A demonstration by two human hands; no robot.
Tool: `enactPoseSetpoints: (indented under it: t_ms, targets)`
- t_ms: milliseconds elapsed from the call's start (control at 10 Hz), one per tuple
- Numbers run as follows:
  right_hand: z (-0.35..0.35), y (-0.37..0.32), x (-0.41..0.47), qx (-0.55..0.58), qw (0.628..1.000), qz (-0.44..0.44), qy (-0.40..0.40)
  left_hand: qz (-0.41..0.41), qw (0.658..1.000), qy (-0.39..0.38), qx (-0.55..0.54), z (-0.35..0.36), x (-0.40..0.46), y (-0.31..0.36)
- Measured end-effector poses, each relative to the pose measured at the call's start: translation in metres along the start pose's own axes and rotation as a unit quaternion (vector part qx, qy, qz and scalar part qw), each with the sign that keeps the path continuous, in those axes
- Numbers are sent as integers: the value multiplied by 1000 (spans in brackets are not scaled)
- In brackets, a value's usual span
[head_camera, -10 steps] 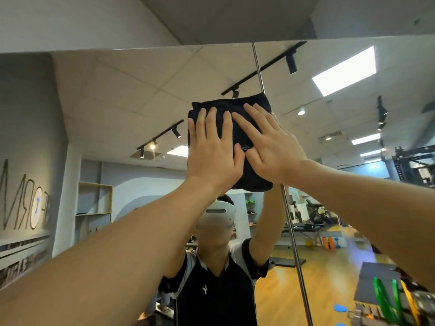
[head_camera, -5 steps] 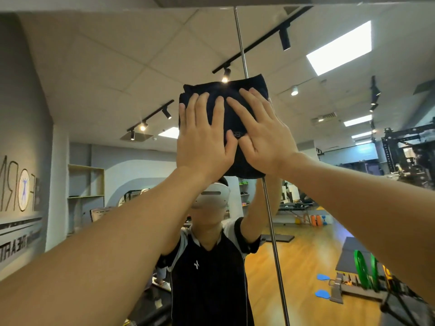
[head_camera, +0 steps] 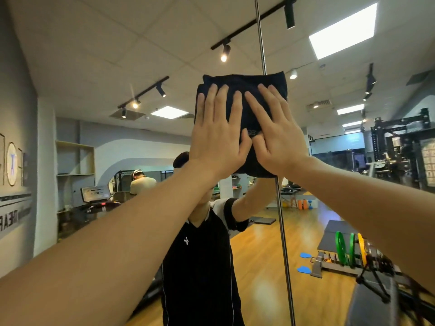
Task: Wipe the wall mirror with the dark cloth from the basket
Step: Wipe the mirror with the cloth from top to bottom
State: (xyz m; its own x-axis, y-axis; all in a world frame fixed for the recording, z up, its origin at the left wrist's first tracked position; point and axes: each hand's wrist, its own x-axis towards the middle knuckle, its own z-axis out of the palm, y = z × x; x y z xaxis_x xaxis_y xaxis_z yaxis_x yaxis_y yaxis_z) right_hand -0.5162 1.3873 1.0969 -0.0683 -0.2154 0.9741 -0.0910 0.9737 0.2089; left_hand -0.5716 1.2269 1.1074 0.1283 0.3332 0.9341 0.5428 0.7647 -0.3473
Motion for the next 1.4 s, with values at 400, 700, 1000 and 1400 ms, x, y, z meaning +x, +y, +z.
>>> enactPoseSetpoints:
  t_ms: [400,700,1000,1400]
  targets:
    - [38,-71,17,-7,1000,9,29,23,1000,1,-8,-17,-23,-74]
    - [81,-159,51,-13,999,0,31,16,1000,14,-9,-43,-52,-170]
    - [131,-272,92,-15,999,2,38,14,1000,7,9,-77,-86,-289]
    - [187,-397,133,-11,1000,2,29,2,999,-4,37,-115,-129,-418]
